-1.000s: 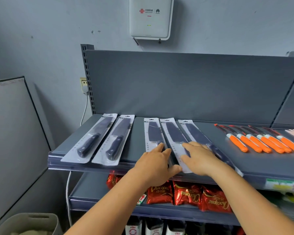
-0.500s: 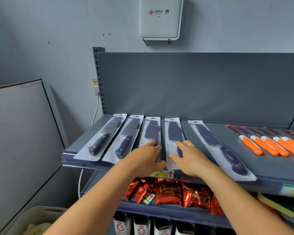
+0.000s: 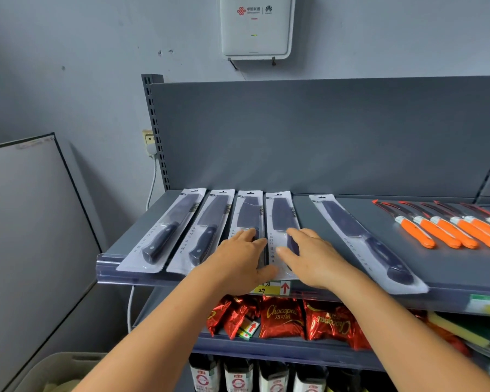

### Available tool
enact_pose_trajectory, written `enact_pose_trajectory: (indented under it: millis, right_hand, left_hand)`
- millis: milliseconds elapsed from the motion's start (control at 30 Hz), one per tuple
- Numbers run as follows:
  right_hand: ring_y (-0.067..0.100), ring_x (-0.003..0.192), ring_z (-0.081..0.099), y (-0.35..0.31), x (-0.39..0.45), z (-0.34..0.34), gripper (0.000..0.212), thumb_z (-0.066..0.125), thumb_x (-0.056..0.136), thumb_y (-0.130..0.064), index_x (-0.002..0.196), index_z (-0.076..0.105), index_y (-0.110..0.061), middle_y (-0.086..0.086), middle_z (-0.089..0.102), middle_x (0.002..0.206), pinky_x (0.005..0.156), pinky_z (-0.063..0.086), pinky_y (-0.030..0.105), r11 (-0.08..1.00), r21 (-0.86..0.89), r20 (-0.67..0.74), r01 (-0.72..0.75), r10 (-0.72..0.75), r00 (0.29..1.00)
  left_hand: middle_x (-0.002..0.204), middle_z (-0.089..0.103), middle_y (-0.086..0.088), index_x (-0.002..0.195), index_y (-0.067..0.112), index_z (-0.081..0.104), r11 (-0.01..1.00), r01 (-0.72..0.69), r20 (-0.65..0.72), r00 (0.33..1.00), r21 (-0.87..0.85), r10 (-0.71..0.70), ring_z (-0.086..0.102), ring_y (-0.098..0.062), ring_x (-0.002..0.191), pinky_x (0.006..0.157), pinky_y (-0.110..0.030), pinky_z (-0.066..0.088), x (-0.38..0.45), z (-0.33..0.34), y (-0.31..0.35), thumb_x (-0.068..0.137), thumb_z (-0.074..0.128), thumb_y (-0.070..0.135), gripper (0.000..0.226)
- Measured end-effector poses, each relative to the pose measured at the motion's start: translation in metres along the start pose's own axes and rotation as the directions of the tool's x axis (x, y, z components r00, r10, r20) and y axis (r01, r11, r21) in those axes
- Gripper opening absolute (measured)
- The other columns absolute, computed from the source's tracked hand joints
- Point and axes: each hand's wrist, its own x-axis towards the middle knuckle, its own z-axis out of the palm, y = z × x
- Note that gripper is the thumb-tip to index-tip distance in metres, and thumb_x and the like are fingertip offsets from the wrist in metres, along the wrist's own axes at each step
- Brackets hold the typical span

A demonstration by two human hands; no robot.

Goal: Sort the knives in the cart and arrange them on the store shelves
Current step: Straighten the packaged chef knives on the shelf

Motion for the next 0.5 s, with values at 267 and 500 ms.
enact_pose_trajectory:
  millis: [267, 500]
  right_hand:
    - [0.037, 0.131, 0.033, 0.068, 0.007, -0.045, 0.048, 0.036, 0.094, -0.022, 0.142, 0.030, -0.024, 0.008, 0.028, 0.149, 0.105, 0.030, 0.044, 0.872, -0.235, -0.104, -0.430, 0.417, 0.903]
    - [0.029, 0.109, 0.053, 0.071, 0.006, -0.052, 0.033, 0.046, 0.090, -0.026, 0.123, 0.049, -0.017, 0.006, 0.051, 0.127, 0.083, 0.043, 0.029, 0.951, -0.164, 0.016, -0.261, 0.268, 0.963]
  left_hand:
    - [0.148, 0.033, -0.003, 0.144, 0.016, 0.035, 0.990, -0.141, 0.002, 0.990, 0.020, 0.141, 0.032, -0.022, 0.135, 0.111, -0.037, 0.025, 0.001, -0.004, 0.030, 0.094, 0.045, 0.051, 0.062]
    - [0.150, 0.033, -0.001, 0.147, 0.017, 0.029, 0.992, -0.124, 0.037, 0.992, 0.001, 0.124, 0.039, -0.023, 0.132, 0.110, -0.037, 0.028, 0.006, -0.001, 0.033, 0.094, 0.046, 0.049, 0.065]
